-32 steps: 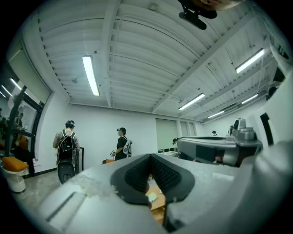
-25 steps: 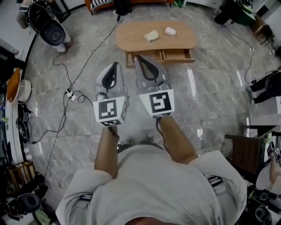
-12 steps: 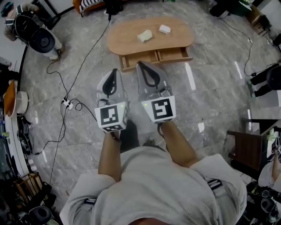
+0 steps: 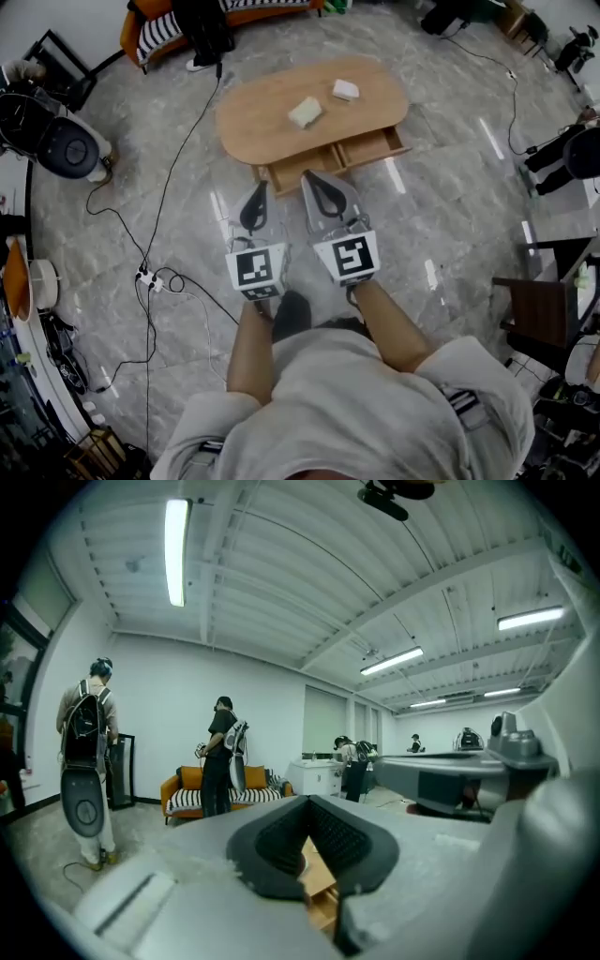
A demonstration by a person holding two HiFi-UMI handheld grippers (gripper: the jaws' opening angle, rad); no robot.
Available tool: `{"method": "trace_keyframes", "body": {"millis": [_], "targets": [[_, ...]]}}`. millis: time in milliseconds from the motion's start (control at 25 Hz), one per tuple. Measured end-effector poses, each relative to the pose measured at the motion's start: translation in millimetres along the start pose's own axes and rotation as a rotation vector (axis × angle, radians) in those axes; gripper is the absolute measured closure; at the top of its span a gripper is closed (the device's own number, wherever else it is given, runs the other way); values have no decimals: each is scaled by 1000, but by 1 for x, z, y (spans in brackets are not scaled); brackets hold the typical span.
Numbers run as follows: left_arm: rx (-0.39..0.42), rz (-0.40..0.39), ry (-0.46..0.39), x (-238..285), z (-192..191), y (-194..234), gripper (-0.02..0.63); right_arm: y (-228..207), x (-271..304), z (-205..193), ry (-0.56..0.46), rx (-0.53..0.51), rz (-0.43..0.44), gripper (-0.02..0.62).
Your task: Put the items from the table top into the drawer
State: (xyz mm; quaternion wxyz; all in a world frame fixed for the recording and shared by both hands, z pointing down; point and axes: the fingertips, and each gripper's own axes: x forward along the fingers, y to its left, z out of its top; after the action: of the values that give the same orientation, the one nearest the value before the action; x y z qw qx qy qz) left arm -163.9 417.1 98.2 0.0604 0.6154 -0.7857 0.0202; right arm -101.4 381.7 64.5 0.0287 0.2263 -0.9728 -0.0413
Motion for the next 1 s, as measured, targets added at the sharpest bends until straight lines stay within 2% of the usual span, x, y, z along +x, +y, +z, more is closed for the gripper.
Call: {"method": "trace_keyframes", "body": {"millis": [240,520,720,840,1000], "targets": [[-33,-64,31,61,-11,29,584,-24,53,-11,37,-18,-71,589],[-22,-150,99,145,-30,6,584,-101,84,-43,87,4,-151,589],[31,-168,179,218,-47,-3,584,-152,125,-69,123,20,-130,589],[41,-164,230,260,-62,-13,584,-187,144,-82,105,36,-111,589],[142,-228,315,297,-99,-35,584,-221,153,-121,137,61,-107,589]]}}
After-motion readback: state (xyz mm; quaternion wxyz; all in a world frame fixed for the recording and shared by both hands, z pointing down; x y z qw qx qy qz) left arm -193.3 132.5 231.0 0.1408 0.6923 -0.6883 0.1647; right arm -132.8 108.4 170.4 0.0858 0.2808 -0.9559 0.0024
